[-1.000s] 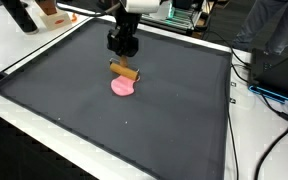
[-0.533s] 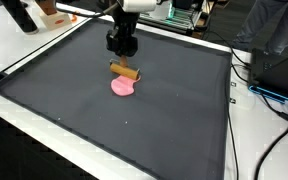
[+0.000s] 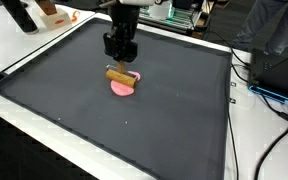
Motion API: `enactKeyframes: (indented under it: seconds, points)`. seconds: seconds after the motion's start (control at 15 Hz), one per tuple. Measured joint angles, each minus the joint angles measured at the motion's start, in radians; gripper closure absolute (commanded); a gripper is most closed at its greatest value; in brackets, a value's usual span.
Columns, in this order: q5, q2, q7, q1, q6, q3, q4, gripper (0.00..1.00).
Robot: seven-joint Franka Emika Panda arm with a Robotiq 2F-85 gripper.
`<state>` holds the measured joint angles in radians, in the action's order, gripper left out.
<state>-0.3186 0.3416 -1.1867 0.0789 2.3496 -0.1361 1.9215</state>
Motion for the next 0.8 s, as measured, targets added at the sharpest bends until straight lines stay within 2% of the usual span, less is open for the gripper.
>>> enactKeyframes:
  seconds: [0.53, 0.8]
  points:
    - [0.021, -0.02, 0.086, -0.009, 0.119, 0.002, 0.056, 0.76]
    - [0.021, -0.026, 0.113, -0.015, 0.213, 0.005, 0.085, 0.76]
